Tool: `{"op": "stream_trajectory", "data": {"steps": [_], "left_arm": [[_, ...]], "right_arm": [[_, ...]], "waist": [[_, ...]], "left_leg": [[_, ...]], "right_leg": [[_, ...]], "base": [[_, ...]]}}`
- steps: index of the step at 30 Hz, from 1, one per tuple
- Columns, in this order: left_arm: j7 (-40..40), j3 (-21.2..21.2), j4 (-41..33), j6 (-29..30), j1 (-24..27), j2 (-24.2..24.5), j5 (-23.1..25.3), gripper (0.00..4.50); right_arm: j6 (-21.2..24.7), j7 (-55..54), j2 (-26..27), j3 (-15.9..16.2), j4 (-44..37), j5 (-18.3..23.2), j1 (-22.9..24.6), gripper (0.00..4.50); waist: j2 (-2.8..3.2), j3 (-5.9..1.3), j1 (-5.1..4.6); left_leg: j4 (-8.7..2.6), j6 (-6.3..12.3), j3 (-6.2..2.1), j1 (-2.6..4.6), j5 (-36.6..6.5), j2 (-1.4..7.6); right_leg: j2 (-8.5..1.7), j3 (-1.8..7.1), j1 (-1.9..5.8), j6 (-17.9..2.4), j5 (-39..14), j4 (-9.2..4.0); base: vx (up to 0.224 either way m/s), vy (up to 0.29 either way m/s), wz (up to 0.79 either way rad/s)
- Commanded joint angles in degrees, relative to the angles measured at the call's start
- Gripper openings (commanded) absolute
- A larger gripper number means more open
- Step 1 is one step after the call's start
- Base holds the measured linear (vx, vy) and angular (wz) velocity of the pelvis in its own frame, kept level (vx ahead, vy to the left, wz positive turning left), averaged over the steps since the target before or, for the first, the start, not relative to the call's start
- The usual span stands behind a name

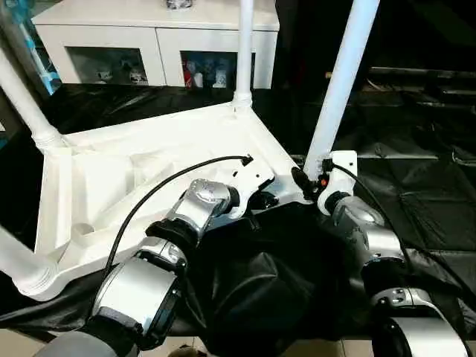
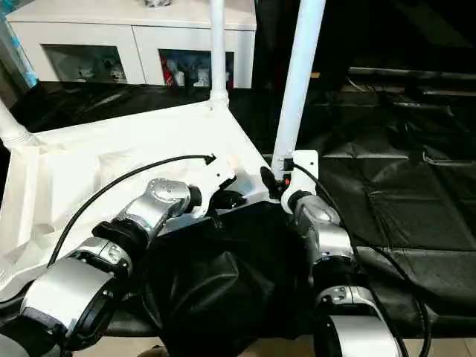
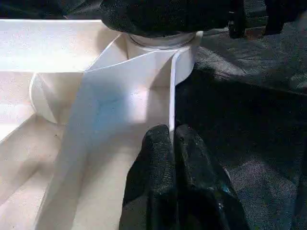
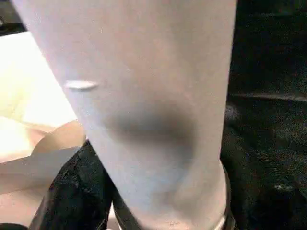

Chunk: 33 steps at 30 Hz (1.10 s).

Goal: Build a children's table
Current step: Rotate leg to tighten

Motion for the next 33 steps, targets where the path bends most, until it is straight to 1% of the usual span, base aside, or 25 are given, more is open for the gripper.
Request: {"op": "stream_trajectory", "data": {"steps": [1,2,3,4,5,6,7,8,10,11,12,13,14,15,19,21,23,24,26,27,29,30,31,32,33], "left_arm": [[0.34,1.49,-1.39,-3.09,-1.76,-1.52,-1.87,0.0],[-5.55,0.55,-2.8,-4.89,-0.49,0.34,-2.06,0.0],[-5.55,0.55,-2.8,-4.89,-0.49,0.34,-2.06,0.0],[-6.83,0.39,-3.01,-5.39,-0.25,0.69,-2.12,0.0],[-9.63,0.06,-3.63,-5.59,0.32,1.56,-2.38,0.0],[-12.17,-0.38,-4.26,-5.97,0.91,2.52,-2.47,0.0],[-14.44,-0.84,-4.87,-6.23,1.47,3.47,-2.52,0.0],[-17.02,-1.28,-5.5,-6.8,2.11,4.56,-2.63,0.0],[-20.67,-1.69,-6.39,-7.54,3.02,6.18,-2.98,0.0],[-23.21,-1.93,-7.05,-7.71,3.57,7.17,-3.34,0.0],[-28.29,-2.42,-8.65,-7.31,4.7,9.17,-4.07,0.0],[-28.45,-2.44,-8.7,-7.31,4.73,9.24,-4.09,0.0],[-30.29,-2.54,-9.28,-7.37,5.15,10.11,-4.32,0.0],[-32.44,-2.53,-9.84,-7.19,5.59,11.26,-4.53,0.0],[-34.7,-2.19,-11.08,-6.58,6.27,12.51,-5.01,0.0],[-35.37,-2.19,-11.51,-6.21,6.51,12.8,-5.18,0.0],[-36.35,-2.29,-12.86,-5.71,7.27,13.17,-5.55,0.0],[-36.22,-2.23,-13.13,-5.67,7.46,13.11,-5.57,0.0],[-36.07,-2.18,-13.38,-5.62,7.62,13.03,-5.56,0.0],[-35.59,-2.13,-13.63,-5.62,7.79,12.86,-5.5,0.0],[-31.36,-1.54,-13.0,-6.08,7.57,11.74,-4.83,0.0],[-31.11,-1.51,-12.91,-6.13,7.52,11.68,-4.78,0.0],[-28.65,-1.22,-12.02,-6.55,7.05,11.16,-4.27,0.0],[-24.46,-0.78,-10.56,-6.34,6.13,10.22,-3.48,0.0],[-24.46,-0.78,-10.56,-6.34,6.13,10.22,-3.48,0.0]], "right_arm": [[1.4,5.82,3.52,5.49,1.25,-0.83,1.02,3.37],[1.7,12.17,1.47,7.92,-0.74,-0.95,1.63,3.53],[1.7,12.17,1.47,7.92,-0.74,-0.95,1.63,3.53],[1.83,13.47,1.09,8.33,-1.08,-0.81,1.74,3.7],[1.79,16.43,-0.11,9.2,-2.05,-0.67,2.15,3.7],[1.89,19.86,-1.41,10.12,-3.35,-0.33,2.74,3.7],[2.06,23.25,-2.77,11.0,-4.85,0.11,3.43,3.7],[2.14,26.99,-4.3,11.83,-6.45,0.63,4.18,3.7],[2.44,32.75,-6.75,12.96,-9.06,1.45,5.35,3.7],[2.49,35.81,-8.25,13.62,-10.37,1.72,5.91,3.7],[3.63,41.76,-11.19,14.68,-12.88,2.79,6.86,3.7],[3.65,41.96,-11.3,14.71,-12.94,2.81,6.88,3.7],[4.04,44.33,-12.53,15.03,-13.72,3.13,7.12,3.7],[5.1,47.37,-14.02,15.16,-14.76,3.82,7.35,3.7],[6.43,50.54,-15.77,15.36,-15.92,4.71,7.44,3.7],[6.59,51.19,-16.08,15.46,-16.01,4.83,7.4,3.47],[7.23,51.74,-16.17,15.65,-16.25,4.88,7.43,3.33],[7.28,51.56,-16.02,15.76,-16.26,4.84,7.48,3.33],[7.33,51.41,-15.91,15.85,-16.31,4.82,7.57,3.06],[7.55,51.14,-15.7,15.93,-16.5,4.75,7.83,3.02],[7.49,46.69,-14.03,15.27,-15.64,3.64,8.31,2.86],[7.46,46.3,-13.92,15.19,-15.49,3.54,8.28,2.76],[7.14,42.6,-12.87,14.49,-14.12,2.59,8.03,2.76],[6.32,36.89,-11.21,13.34,-11.76,1.3,7.69,2.69],[6.32,36.89,-11.21,13.34,-11.76,1.3,7.69,2.68]], "waist": [[-0.48,-3.56,-0.16],[-0.52,-3.48,-0.12],[-0.58,-3.51,-0.13],[-0.48,-3.53,-0.21],[-0.43,-3.51,-0.23],[-0.72,-3.59,-0.2],[-0.59,-3.61,0.0],[-0.56,-3.6,0.29],[-0.24,-3.65,0.41],[-0.34,-3.7,0.46],[-0.33,-3.77,0.54],[-0.4,-3.77,0.64],[-0.25,-3.79,0.79],[-0.22,-3.76,0.88],[-0.25,-3.66,1.26],[-0.22,-3.6,1.42],[-0.44,-3.64,1.44],[-0.41,-3.66,1.46],[-0.5,-3.74,1.48],[-0.61,-3.77,1.5],[-0.58,-3.76,1.52],[-0.58,-3.73,1.49],[-0.54,-3.7,1.46],[-0.68,-3.64,1.26],[-0.64,-3.54,1.07]], "left_leg": [[-4.38,2.08,-2.22,1.38,-13.17,3.65],[-4.41,2.43,-2.23,1.24,-13.33,3.59],[-4.38,2.64,-2.29,1.07,-13.13,3.57],[-4.4,2.94,-2.28,1.05,-12.58,3.7],[-4.39,3.03,-2.27,1.11,-12.61,3.72],[-4.33,3.34,-2.21,1.07,-12.03,3.79],[-4.28,3.57,-2.21,1.09,-11.69,3.88],[-4.13,4.65,-2.1,0.9,-10.71,4.0],[-4.05,5.02,-2.04,1.04,-10.61,4.09],[-4.0,5.12,-1.97,1.07,-10.56,4.12],[-3.99,5.17,-2.01,1.01,-9.98,4.23],[-3.97,5.35,-2.06,1.04,-9.67,4.21],[-3.83,5.97,-1.94,0.99,-9.51,4.25],[-3.87,5.93,-1.93,1.06,-9.78,4.28],[-4.09,4.6,-1.98,1.23,-11.51,4.43],[-4.21,3.4,-1.97,1.41,-12.46,4.47],[-4.25,3.0,-1.99,1.38,-12.07,4.43],[-4.19,3.0,-1.98,1.32,-11.78,4.45],[-4.06,3.26,-1.93,1.27,-10.91,4.32],[-4.05,3.35,-1.94,1.26,-10.55,4.34],[-3.99,3.62,-1.9,1.27,-10.05,4.35],[-4.03,3.49,-1.92,1.27,-10.18,4.35],[-4.08,3.27,-1.97,1.22,-10.46,4.33],[-4.13,2.65,-1.94,1.26,-11.19,4.23],[-4.23,1.75,-2.04,1.38,-12.34,4.13]], "right_leg": [[-4.44,2.66,1.97,-12.46,-9.84,-4.79],[-4.45,2.59,2.1,-12.24,-10.53,-4.93],[-4.45,2.58,2.33,-12.14,-10.25,-4.84],[-4.48,2.64,2.23,-12.24,-9.42,-4.71],[-4.42,2.63,2.18,-12.37,-9.26,-4.72],[-4.35,2.55,2.33,-12.76,-8.28,-4.53],[-4.4,2.54,2.34,-12.99,-7.72,-4.45],[-4.31,2.49,2.53,-13.45,-5.97,-4.2],[-4.28,2.49,2.33,-13.91,-5.09,-4.04],[-4.27,2.5,2.27,-14.61,-4.17,-3.9],[-4.31,2.47,2.31,-15.11,-3.07,-3.66],[-4.25,2.41,2.5,-15.33,-2.52,-3.64],[-4.36,2.48,2.3,-15.9,-1.52,-3.5],[-4.37,2.47,2.24,-15.99,-1.94,-3.58],[-4.44,2.49,2.1,-15.91,-4.89,-3.7],[-4.5,2.59,1.91,-15.71,-6.52,-3.86],[-4.49,2.59,2.0,-15.57,-6.32,-3.78],[-4.55,2.61,1.98,-15.57,-6.1,-3.7],[-4.53,2.6,2.02,-15.42,-5.39,-3.66],[-4.52,2.59,2.03,-15.4,-5.1,-3.6],[-4.45,2.57,1.85,-15.39,-4.59,-3.56],[-4.47,2.57,1.84,-15.28,-4.92,-3.57],[-4.5,2.57,1.82,-15.16,-5.54,-3.61],[-4.54,2.62,1.7,-14.76,-7.34,-3.82],[-4.72,2.68,1.67,-14.35,-9.77,-4.19]], "base": [[0.0,0.0,0.0],[0.0,0.0,0.0],[0.0,0.0,0.0],[0.0,0.0,0.0],[0.0,0.0,0.0],[0.0,0.0,0.0],[0.0,0.0,0.0],[0.0,0.0,0.0],[0.0,0.0,0.0],[0.0,0.0,0.0],[0.0,0.0,0.0],[0.0,0.0,0.0],[0.0,0.0,0.0],[0.0,0.0,0.0],[0.0,0.0,0.0],[0.0,0.0,0.0],[0.0,0.0,0.0],[0.0,0.0,0.0],[0.0,0.0,0.0],[0.0,0.0,0.0],[0.0,0.0,0.0],[0.0,0.0,0.0],[0.0,0.0,0.0],[0.0,0.0,0.0],[0.0,0.0,0.0]]}}
